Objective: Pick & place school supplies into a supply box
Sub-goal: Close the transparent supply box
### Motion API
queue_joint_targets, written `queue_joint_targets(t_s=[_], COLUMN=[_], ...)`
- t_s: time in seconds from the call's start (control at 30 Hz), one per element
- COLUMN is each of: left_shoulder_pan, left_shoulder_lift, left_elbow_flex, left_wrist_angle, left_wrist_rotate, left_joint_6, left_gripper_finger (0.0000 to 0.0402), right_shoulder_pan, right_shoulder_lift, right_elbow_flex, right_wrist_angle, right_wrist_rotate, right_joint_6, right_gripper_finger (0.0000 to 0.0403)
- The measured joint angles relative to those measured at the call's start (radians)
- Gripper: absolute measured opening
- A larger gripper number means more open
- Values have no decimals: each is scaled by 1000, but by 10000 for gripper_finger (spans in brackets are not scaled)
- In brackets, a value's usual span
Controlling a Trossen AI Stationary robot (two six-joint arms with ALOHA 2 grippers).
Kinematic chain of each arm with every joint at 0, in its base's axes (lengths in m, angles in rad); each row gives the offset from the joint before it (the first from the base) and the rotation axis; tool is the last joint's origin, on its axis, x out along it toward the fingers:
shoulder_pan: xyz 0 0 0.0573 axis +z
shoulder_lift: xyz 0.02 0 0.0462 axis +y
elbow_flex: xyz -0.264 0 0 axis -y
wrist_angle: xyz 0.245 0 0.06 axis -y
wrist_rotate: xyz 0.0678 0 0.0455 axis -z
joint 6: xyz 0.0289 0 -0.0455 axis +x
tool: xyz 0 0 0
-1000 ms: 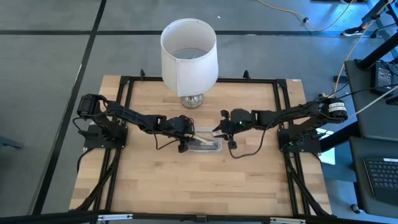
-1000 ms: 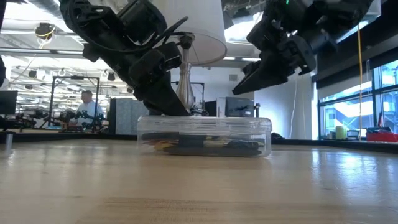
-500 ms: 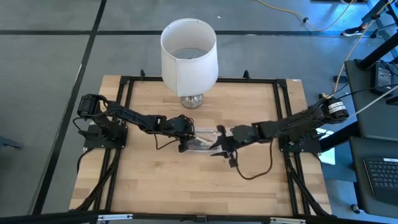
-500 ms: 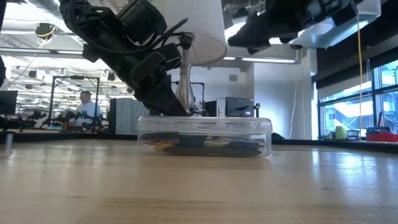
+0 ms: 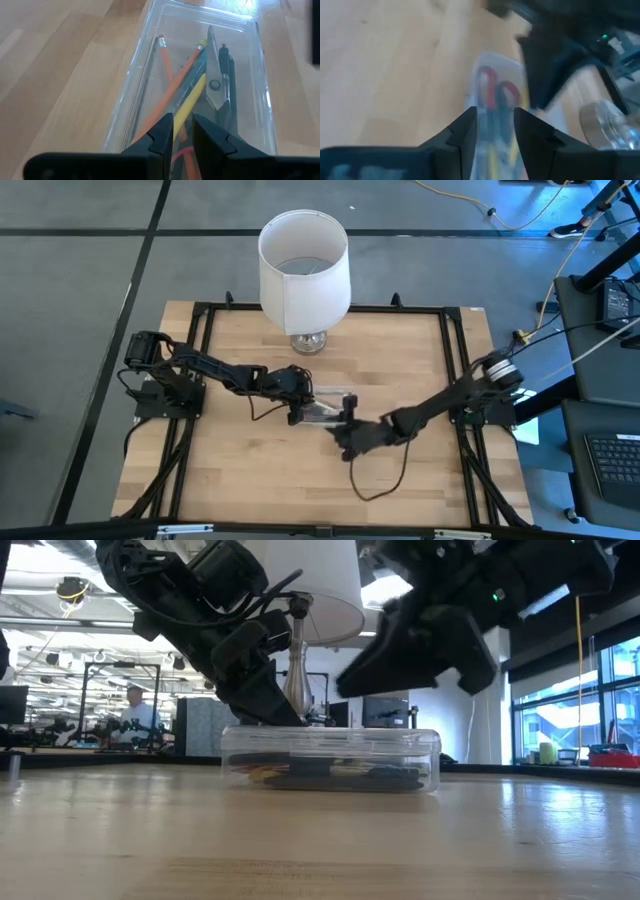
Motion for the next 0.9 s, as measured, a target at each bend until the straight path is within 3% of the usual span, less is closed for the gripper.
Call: queue_joint_targets(t_s=[0.33, 0.67, 0.9], left_shoulder_pan=[0, 0, 0], left_shoulder_lift=[0, 0, 0], left_elbow_flex=[0, 0, 0], left_wrist_angle=[1, 1, -1], left_wrist_rotate=[-1, -2, -3], left_joint_6=[0, -16, -14], left_gripper_finger=[62, 60, 61], right_shoulder_pan=[50, 50, 28], right_shoulder_lift=[221, 243, 251], right_elbow_flex=[231, 241, 241], right_wrist_angle=[-218, -294, -316], right_wrist_rotate=[17, 95, 87], right_joint_6=[110, 222, 265], right_gripper_finger=[133, 133, 133])
